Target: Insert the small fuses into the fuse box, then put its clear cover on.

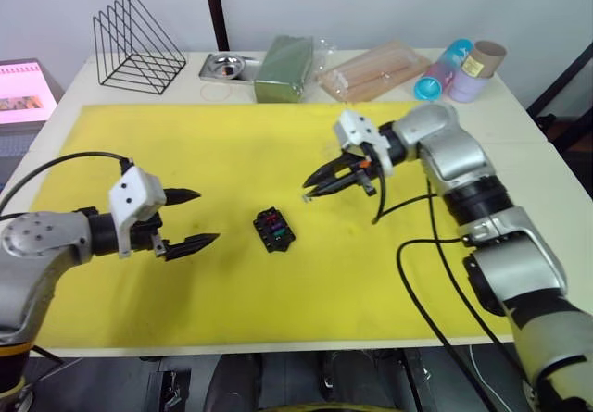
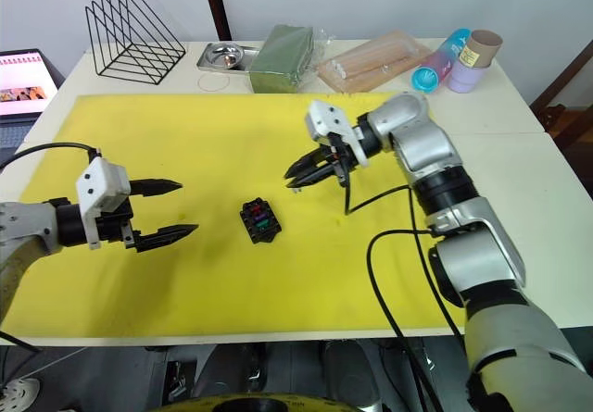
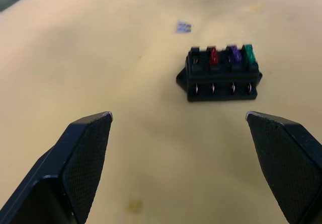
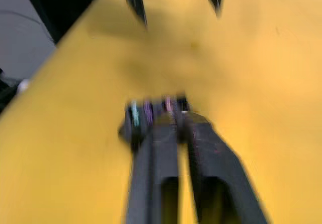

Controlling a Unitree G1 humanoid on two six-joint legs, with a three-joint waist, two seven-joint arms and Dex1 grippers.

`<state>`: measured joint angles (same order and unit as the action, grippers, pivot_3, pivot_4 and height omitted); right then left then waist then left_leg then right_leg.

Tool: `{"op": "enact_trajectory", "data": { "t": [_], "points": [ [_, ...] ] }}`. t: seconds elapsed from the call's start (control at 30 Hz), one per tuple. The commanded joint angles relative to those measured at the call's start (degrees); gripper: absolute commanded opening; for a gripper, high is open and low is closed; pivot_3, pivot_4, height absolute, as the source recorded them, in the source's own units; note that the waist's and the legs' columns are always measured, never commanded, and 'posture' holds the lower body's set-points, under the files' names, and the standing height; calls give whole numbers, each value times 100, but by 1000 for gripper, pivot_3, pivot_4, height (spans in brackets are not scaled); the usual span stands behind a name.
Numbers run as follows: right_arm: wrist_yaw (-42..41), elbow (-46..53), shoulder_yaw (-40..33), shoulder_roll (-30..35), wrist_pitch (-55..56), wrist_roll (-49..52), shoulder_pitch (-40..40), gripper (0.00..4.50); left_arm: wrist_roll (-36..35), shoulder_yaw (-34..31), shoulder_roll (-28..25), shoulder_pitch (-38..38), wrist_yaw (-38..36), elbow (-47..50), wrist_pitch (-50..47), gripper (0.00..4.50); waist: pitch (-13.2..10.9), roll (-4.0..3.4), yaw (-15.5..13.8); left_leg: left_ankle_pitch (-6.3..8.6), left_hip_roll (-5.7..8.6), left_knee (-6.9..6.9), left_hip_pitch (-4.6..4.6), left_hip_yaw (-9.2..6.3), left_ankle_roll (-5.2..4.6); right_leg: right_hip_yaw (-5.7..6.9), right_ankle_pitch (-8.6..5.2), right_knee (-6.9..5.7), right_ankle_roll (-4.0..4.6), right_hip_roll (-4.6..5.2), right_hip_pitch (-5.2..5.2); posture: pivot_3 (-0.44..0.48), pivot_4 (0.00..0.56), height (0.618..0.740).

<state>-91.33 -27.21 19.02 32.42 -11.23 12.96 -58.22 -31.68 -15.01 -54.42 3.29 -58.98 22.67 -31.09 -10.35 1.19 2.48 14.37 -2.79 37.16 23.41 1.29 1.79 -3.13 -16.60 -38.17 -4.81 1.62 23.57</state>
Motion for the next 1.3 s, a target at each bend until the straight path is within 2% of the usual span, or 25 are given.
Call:
{"op": "enact_trajectory", "data": {
  "t": [0.03,0.27,0.3,0.5,0.63,0.87,1.07,1.17,1.3],
  "points": [
    [144,399,-384,351,-55,-26,56,1945,-235,-438,-213,-158,-159,269,-128,4500,-5,-4,3,0,0,0,0,0,0,0,0,0,0,1,0,0,150,740],
    [240,394,-758,1299,-164,-201,487,4420,-325,-1185,-456,-980,-643,244,-111,4500,-10,-9,4,0,-2,-4,-3,3,0,-1,-3,2,6,-6,4,0,150,740],
    [244,343,-775,1400,-151,-235,548,4464,-296,-1244,-464,-1060,-681,219,-66,4500,-10,-9,3,0,-1,-5,-2,7,0,-2,-10,4,19,-4,5,0,150,740],
    [267,3,-848,1637,-254,-355,593,4464,-242,-1505,-556,-1191,-857,43,31,4500,-10,-9,10,0,0,0,-4,12,0,-6,-11,4,19,-6,4,0,150,740],
    [337,16,-803,1487,-613,-324,533,4464,-199,-1300,-502,-1006,-765,18,81,4500,-11,-10,7,0,-1,-3,-3,13,0,-6,-10,4,19,-7,6,0,150,740],
    [539,362,-622,766,-2180,-88,159,4464,-180,-729,-309,-548,-508,118,107,4500,-11,-10,16,0,-1,-2,-3,12,0,-9,-2,0,4,-11,7,0,150,740],
    [228,-224,321,51,-3298,-422,-516,4464,-99,-317,-106,-238,-241,168,133,4500,-11,-10,8,0,-1,-2,0,10,0,-7,-1,-1,2,-10,9,0,150,740],
    [322,-731,458,-360,-3491,-481,-860,4464,-89,-245,-93,-180,-187,161,140,4500,-12,-11,7,0,0,-1,1,10,0,-7,-1,-2,2,-9,9,0,150,740],
    [495,-1631,549,-818,-3383,-694,-1306,3577,-80,-198,-59,-179,-98,219,156,4500,-12,-10,31,0,4,0,8,11,0,-6,0,-1,1,-6,13,0,150,740]
  ]
}}
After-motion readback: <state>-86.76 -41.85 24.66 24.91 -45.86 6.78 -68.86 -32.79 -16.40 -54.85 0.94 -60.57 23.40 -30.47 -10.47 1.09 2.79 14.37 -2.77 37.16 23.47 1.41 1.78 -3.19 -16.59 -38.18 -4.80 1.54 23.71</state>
